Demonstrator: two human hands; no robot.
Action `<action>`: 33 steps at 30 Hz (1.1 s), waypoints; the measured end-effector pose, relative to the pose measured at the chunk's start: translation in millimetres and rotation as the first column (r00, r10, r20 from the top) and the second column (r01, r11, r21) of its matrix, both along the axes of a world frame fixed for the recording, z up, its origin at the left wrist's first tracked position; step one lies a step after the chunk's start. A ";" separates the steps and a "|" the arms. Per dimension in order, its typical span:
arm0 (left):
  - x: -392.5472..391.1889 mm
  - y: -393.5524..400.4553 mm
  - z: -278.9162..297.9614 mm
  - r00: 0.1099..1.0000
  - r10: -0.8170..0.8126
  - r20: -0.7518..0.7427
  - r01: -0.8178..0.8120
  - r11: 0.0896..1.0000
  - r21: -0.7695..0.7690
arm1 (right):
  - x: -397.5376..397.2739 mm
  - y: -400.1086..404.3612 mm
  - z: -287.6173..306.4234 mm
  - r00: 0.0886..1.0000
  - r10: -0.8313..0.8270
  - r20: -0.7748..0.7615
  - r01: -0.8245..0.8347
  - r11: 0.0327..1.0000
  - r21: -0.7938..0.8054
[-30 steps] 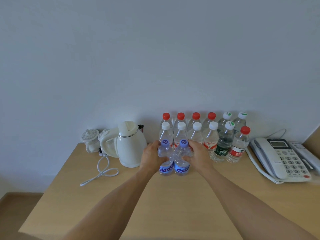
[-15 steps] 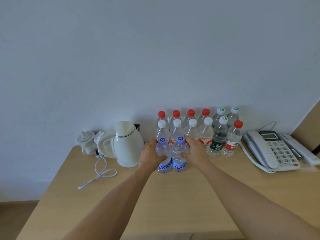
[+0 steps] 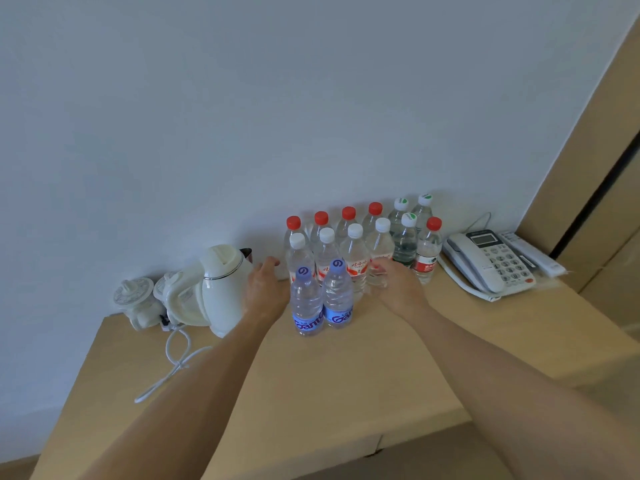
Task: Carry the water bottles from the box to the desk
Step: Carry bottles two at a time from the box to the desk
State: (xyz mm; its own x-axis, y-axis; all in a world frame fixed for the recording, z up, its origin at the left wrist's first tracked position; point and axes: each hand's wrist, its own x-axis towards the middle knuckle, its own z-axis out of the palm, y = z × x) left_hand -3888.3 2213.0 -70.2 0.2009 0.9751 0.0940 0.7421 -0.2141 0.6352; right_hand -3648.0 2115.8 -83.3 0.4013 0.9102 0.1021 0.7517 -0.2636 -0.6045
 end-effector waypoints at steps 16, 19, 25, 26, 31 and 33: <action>93.1 -33.5 76.6 0.946 -0.193 -0.261 0.262 0.929 0.263 | 62.8 -86.7 46.5 0.974 -0.209 0.083 0.212 0.977 -0.021; 150.3 -73.1 83.9 0.909 -0.276 -0.311 0.355 0.906 0.233 | 93.8 -133.4 55.6 0.962 -0.257 0.091 0.260 0.965 -0.027; 274.5 -197.1 79.8 0.794 -0.501 -0.346 0.572 0.807 0.145 | 174.8 -272.9 64.0 0.894 -0.431 0.120 0.439 0.897 -0.051; 294.4 -221.6 77.1 0.770 -0.532 -0.353 0.606 0.783 0.141 | 187.8 -299.8 65.0 0.877 -0.466 0.121 0.475 0.878 -0.059; 391.7 -349.4 65.4 0.623 -0.704 -0.341 0.767 0.635 0.091 | 244.2 -440.4 66.6 0.752 -0.648 0.119 0.658 0.748 -0.086; 427.0 -398.1 63.2 0.543 -0.758 -0.361 0.822 0.567 0.047 | 257.6 -495.8 65.1 0.675 -0.728 0.117 0.737 0.671 -0.079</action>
State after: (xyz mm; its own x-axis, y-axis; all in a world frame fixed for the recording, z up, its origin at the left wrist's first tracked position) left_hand -3461.3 1814.9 -7.0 0.9269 0.3705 0.0605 0.3348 -0.8887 0.3133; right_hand -3390.4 1620.1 -18.2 0.9400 0.3326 0.0761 0.3257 -0.8087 -0.4898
